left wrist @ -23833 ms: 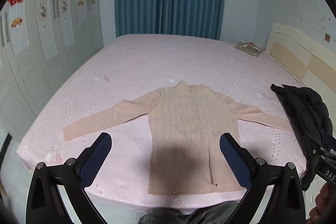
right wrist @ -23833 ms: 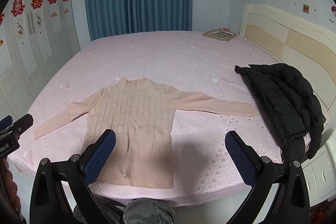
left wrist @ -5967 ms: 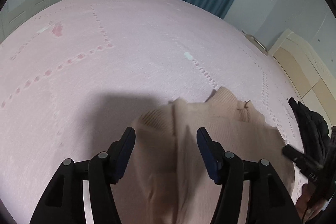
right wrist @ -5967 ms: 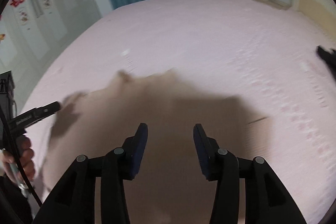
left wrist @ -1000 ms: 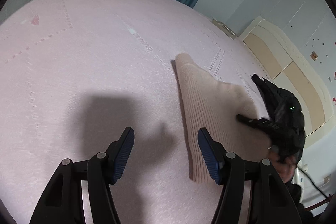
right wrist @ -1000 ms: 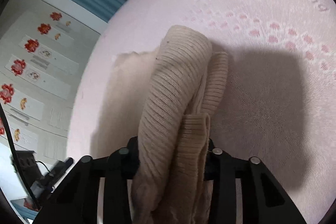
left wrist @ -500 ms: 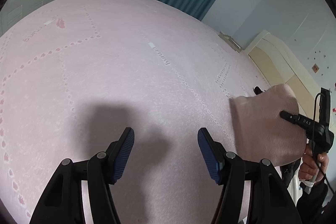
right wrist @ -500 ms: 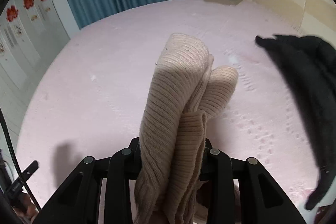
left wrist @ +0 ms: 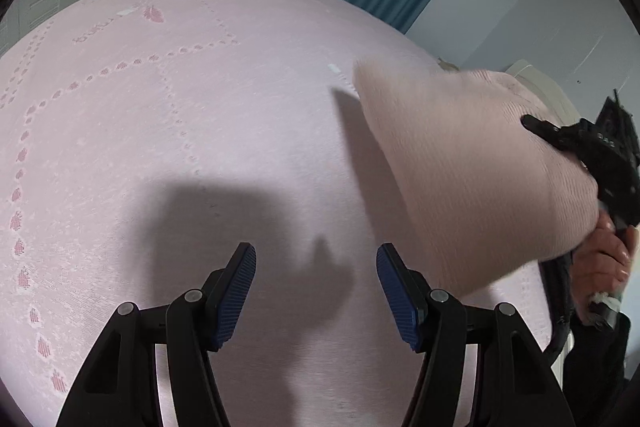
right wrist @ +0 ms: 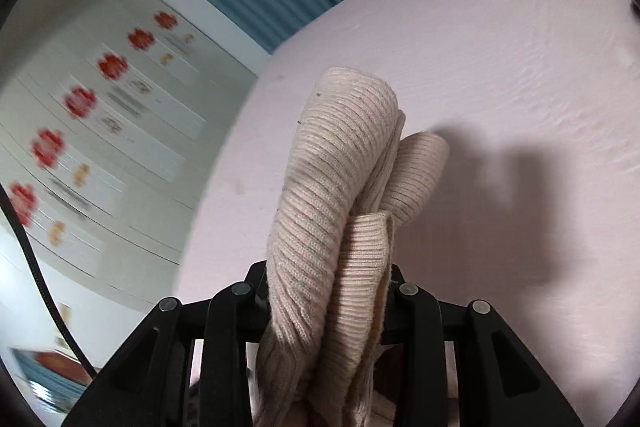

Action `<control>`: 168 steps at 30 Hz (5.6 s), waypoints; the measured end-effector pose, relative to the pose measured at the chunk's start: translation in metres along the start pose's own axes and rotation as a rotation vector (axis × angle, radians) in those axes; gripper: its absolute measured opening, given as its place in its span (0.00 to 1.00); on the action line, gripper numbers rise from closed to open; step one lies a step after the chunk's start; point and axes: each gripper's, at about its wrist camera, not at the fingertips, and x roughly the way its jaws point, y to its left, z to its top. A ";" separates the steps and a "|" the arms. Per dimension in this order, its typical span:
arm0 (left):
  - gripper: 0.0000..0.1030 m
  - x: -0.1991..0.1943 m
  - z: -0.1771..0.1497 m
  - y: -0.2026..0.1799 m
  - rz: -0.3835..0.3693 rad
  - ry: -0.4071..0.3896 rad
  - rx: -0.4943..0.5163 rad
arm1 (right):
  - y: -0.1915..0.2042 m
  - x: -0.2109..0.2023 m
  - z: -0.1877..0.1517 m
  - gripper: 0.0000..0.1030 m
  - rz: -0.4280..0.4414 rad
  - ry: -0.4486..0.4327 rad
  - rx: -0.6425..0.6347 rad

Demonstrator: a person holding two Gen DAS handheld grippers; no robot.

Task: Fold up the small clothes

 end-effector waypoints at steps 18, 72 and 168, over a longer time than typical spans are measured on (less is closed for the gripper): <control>0.58 0.065 -0.027 -0.090 0.034 0.110 0.361 | -0.059 -0.039 -0.042 0.47 -0.400 0.018 -0.242; 0.51 0.171 0.104 -0.090 -0.147 0.140 0.022 | -0.107 0.033 0.007 0.37 -0.393 -0.025 -0.170; 0.12 0.087 -0.018 -0.120 0.066 0.102 0.313 | -0.066 -0.052 -0.096 0.36 -0.426 0.028 -0.300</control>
